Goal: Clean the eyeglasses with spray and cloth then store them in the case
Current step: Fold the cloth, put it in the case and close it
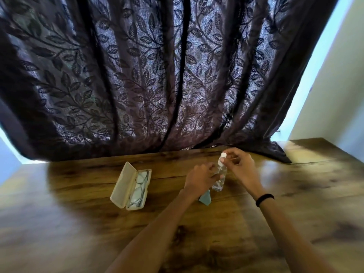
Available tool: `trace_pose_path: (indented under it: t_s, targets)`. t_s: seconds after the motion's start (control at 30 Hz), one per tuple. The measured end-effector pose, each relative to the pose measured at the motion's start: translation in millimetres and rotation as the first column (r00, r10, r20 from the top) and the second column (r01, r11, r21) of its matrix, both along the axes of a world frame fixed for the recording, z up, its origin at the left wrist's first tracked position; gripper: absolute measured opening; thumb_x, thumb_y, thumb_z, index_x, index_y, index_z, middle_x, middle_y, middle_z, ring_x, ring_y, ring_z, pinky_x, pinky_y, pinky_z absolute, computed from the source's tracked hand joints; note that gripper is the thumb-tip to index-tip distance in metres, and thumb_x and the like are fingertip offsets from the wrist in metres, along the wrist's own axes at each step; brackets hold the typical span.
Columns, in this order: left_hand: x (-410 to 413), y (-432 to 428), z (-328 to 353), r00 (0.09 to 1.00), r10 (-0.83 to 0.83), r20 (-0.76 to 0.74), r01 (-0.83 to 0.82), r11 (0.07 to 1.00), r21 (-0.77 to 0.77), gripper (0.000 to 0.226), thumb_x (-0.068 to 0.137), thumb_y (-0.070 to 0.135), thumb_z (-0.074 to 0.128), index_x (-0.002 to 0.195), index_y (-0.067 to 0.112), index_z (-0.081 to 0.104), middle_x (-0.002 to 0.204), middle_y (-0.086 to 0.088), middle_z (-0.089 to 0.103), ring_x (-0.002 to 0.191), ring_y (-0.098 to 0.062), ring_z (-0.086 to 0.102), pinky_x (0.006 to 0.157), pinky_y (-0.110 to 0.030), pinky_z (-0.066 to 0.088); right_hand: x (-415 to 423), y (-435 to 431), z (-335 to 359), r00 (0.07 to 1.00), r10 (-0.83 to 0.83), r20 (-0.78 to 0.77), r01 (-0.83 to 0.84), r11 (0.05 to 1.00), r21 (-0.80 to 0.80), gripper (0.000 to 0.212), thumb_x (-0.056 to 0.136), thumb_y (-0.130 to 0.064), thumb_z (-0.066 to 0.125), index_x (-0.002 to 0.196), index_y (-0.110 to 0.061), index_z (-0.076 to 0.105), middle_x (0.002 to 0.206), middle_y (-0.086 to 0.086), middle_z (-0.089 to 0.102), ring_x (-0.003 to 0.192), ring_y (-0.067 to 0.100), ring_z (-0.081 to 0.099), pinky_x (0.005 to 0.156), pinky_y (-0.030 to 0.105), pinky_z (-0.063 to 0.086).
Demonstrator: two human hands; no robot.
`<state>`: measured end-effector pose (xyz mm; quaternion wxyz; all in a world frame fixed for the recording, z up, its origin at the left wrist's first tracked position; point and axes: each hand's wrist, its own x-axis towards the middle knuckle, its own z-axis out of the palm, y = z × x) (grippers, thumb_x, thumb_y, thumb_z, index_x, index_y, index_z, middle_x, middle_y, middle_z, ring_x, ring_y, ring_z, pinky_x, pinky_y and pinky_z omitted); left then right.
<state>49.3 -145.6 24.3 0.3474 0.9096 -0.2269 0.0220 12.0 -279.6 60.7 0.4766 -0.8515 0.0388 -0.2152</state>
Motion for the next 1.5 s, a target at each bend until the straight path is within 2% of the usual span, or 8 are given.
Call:
trace_pose_path:
  t_s: [0.33, 0.43, 0.57, 0.83, 1.2, 1.3, 1.4, 1.5]
  targets:
    - [30.5, 31.0, 4.7, 0.994, 0.105, 0.031, -0.103, 0.993, -0.059, 0.036, 0.075, 0.048, 0.068, 0.096, 0.019, 0.065, 0.093, -0.004, 0.071, 0.086, -0.023, 0.065, 0.068, -0.034, 0.052, 35.1, 29.8, 11.8, 0.996, 0.082, 0.041, -0.083, 0.996, 0.031, 0.013, 0.080, -0.010, 0.068, 0.093, -0.008, 0.065, 0.076, -0.001, 0.063, 0.073, 0.011, 0.059, 0.066, 0.020, 0.050]
    - [44.9, 55.1, 5.6, 0.989, 0.145, 0.020, -0.144, 0.987, -0.078, 0.037, 0.075, 0.047, 0.069, 0.100, 0.021, 0.065, 0.096, -0.003, 0.071, 0.090, -0.022, 0.065, 0.073, -0.037, 0.053, 54.1, 51.7, 12.6, 0.989, 0.140, 0.054, -0.141, 0.990, 0.005, 0.013, 0.081, -0.010, 0.068, 0.093, -0.007, 0.065, 0.080, 0.003, 0.065, 0.074, 0.009, 0.060, 0.062, 0.010, 0.048]
    - [61.0, 83.9, 1.0, 0.975, 0.223, 0.008, -0.222, 0.974, -0.052, 0.037, 0.074, 0.046, 0.070, 0.103, 0.023, 0.065, 0.096, -0.005, 0.071, 0.090, -0.023, 0.065, 0.074, -0.038, 0.054, 78.2, 79.0, 7.5, 0.982, 0.189, 0.022, -0.190, 0.982, 0.025, 0.014, 0.082, -0.012, 0.068, 0.095, -0.008, 0.065, 0.085, 0.005, 0.066, 0.080, 0.015, 0.061, 0.071, 0.020, 0.049]
    - [85.2, 126.0, -6.3, 0.946, 0.322, 0.031, -0.321, 0.947, -0.027, 0.024, 0.078, 0.033, 0.068, 0.100, 0.025, 0.066, 0.093, -0.003, 0.072, 0.088, -0.024, 0.065, 0.063, -0.029, 0.045, 111.9, 122.4, 3.8, 0.964, 0.265, 0.016, -0.265, 0.964, 0.037, 0.011, 0.081, -0.010, 0.067, 0.092, -0.012, 0.066, 0.085, -0.001, 0.064, 0.077, 0.004, 0.057, 0.066, 0.004, 0.042]
    - [98.0, 148.7, -11.0, 0.934, 0.344, 0.093, -0.348, 0.937, 0.035, 0.035, 0.077, 0.043, 0.068, 0.098, 0.015, 0.063, 0.091, -0.009, 0.070, 0.087, -0.030, 0.064, 0.064, -0.036, 0.049, 127.7, 149.1, 1.8, 0.959, 0.282, -0.009, -0.282, 0.959, 0.002, 0.020, 0.083, -0.014, 0.066, 0.103, -0.011, 0.065, 0.104, 0.010, 0.067, 0.097, 0.019, 0.060, 0.085, 0.030, 0.049]
    - [87.5, 147.9, -8.3, 0.918, 0.366, 0.155, -0.366, 0.930, -0.026, 0.044, 0.067, 0.052, 0.073, 0.092, 0.016, 0.063, 0.082, -0.005, 0.070, 0.078, -0.025, 0.064, 0.055, -0.029, 0.042, 121.9, 142.0, 3.2, 0.961, 0.275, -0.025, -0.274, 0.961, 0.036, 0.029, 0.081, -0.014, 0.069, 0.109, -0.010, 0.062, 0.097, 0.006, 0.065, 0.086, 0.012, 0.059, 0.075, 0.018, 0.049]
    - [72.2, 145.1, -9.1, 0.884, 0.408, 0.230, -0.398, 0.913, -0.089, 0.043, 0.066, 0.056, 0.072, 0.087, 0.019, 0.062, 0.078, 0.001, 0.069, 0.072, -0.019, 0.064, 0.051, -0.025, 0.036, 111.5, 125.6, 0.6, 0.968, 0.245, -0.061, -0.242, 0.969, 0.052, 0.025, 0.079, -0.014, 0.071, 0.102, -0.009, 0.063, 0.085, 0.000, 0.060, 0.073, 0.002, 0.055, 0.058, 0.007, 0.044]
    - [55.2, 140.3, -15.5, 0.872, 0.424, 0.243, -0.399, 0.905, -0.146, 0.039, 0.074, 0.053, 0.066, 0.096, 0.021, 0.061, 0.089, 0.002, 0.068, 0.078, -0.017, 0.064, 0.055, -0.027, 0.046, 95.9, 104.6, -11.1, 0.959, 0.241, -0.151, -0.241, 0.970, 0.021, 0.021, 0.080, -0.012, 0.070, 0.099, -0.005, 0.064, 0.086, 0.003, 0.061, 0.078, 0.010, 0.056, 0.063, 0.010, 0.047]
